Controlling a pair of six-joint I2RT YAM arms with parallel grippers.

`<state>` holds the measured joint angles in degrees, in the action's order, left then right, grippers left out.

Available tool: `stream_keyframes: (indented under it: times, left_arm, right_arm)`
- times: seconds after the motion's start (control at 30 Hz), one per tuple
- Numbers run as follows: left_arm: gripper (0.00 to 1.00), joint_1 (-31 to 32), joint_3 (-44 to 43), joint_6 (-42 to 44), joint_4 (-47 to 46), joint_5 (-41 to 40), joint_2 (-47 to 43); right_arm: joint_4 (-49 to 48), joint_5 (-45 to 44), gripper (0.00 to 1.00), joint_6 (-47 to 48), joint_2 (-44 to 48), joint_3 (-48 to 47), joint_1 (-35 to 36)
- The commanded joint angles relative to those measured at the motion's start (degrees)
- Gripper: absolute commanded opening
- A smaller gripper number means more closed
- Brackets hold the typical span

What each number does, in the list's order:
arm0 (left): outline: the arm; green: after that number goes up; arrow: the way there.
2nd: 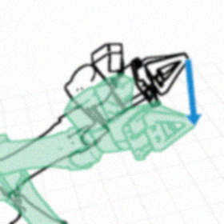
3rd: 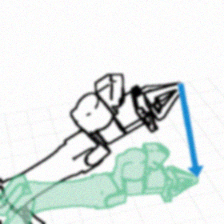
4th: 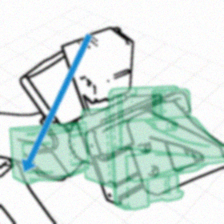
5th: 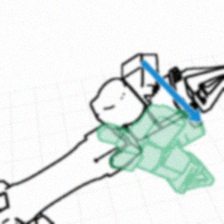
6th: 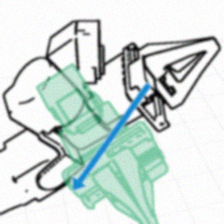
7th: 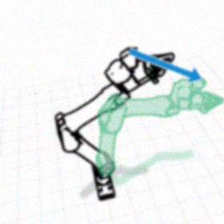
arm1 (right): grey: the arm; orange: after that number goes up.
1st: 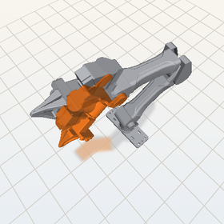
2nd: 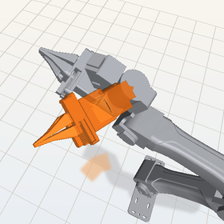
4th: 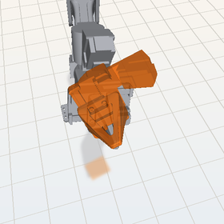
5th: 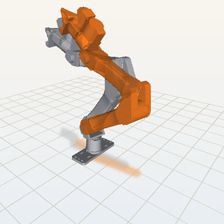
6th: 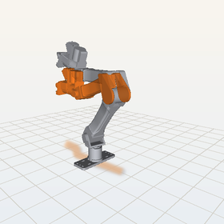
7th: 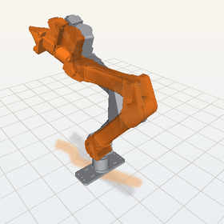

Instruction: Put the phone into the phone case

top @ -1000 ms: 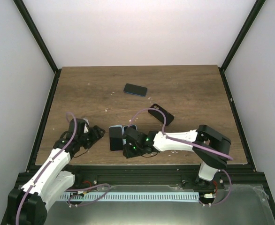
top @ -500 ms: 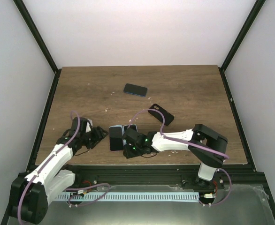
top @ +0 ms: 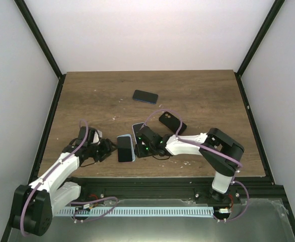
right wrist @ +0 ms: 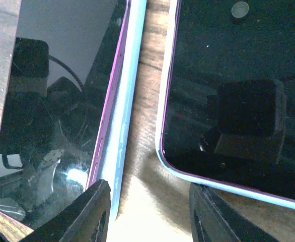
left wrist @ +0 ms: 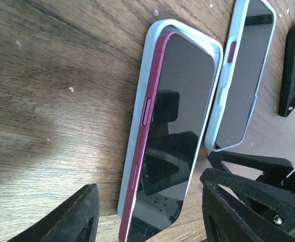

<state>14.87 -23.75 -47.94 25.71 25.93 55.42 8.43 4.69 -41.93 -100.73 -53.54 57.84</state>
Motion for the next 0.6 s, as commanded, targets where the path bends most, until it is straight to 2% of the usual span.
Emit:
stream_keyframes:
  times: [0.0, 0.13, 0.57]
  left_arm:
    - [0.55, -0.3, 0.9, 0.3, -0.6, 2.3, 0.8]
    - [0.51, 0.0, 1.5, -0.1, -0.4, 3.7, 0.6]
    - [0.49, 5.9, 6.4, -8.2, -6.2, 9.2, 1.0]
  right_arm:
    - [-4.5, 4.3, 0.44, 3.0, -0.9, 0.7, -1.2]
    - [-8.3, 11.0, 0.41, 1.2, -1.0, 3.7, -1.1]
    - [-12.2, 15.2, 0.36, -3.3, -0.9, 6.2, -0.6]
